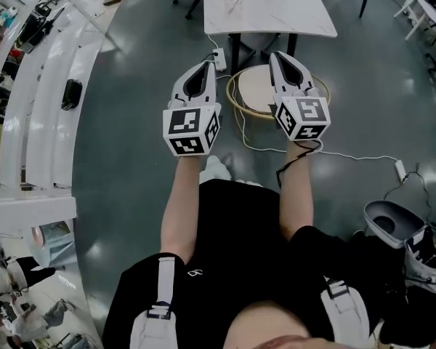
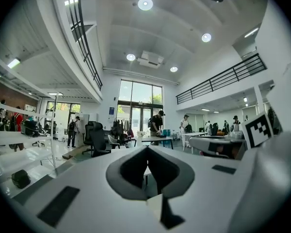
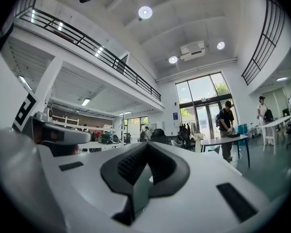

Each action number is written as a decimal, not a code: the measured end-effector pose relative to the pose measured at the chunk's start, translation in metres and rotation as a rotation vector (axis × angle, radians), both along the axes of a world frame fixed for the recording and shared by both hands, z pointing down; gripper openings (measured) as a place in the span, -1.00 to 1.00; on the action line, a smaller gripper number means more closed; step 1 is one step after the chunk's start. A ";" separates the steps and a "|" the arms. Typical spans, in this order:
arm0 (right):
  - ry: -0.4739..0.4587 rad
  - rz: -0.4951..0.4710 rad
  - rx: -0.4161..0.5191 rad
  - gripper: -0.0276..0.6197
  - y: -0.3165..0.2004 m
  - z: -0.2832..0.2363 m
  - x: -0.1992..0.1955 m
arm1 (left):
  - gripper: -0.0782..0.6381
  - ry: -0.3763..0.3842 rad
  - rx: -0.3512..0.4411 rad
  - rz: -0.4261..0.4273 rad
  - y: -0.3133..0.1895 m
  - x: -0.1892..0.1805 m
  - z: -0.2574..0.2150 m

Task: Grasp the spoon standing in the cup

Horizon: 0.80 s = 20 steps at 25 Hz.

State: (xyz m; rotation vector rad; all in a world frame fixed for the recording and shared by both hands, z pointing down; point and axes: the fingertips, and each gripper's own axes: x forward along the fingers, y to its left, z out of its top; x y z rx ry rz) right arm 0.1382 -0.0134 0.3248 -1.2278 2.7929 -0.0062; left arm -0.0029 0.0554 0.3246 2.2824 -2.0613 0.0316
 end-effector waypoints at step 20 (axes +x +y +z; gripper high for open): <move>0.026 -0.036 0.012 -0.90 -0.123 0.013 -0.102 | -0.74 0.059 0.042 0.039 -0.136 -0.080 0.003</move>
